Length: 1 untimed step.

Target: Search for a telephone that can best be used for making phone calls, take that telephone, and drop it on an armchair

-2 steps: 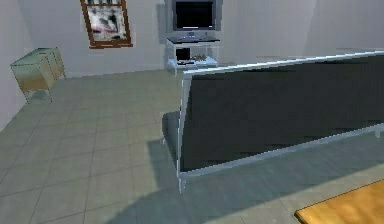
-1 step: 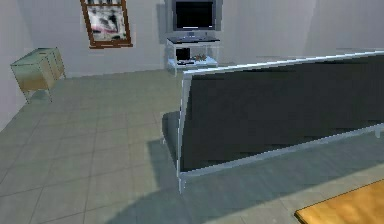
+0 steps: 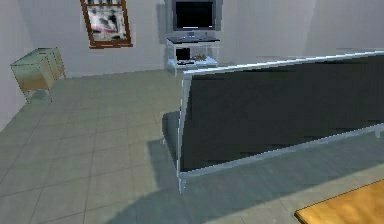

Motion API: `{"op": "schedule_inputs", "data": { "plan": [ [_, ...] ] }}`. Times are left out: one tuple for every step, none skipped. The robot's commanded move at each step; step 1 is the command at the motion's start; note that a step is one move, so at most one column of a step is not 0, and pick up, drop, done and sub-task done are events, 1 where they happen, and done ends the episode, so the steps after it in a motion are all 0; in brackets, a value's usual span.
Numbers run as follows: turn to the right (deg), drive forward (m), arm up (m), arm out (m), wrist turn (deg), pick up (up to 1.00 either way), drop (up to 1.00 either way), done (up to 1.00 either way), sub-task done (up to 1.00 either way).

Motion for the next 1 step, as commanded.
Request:
{"op": "schedule_inputs", "data": {
  "plan": [
    [0.0,0.00,0.10,0.00,0.0,0.00,0.00,0.00,0.00]
  ]
}}
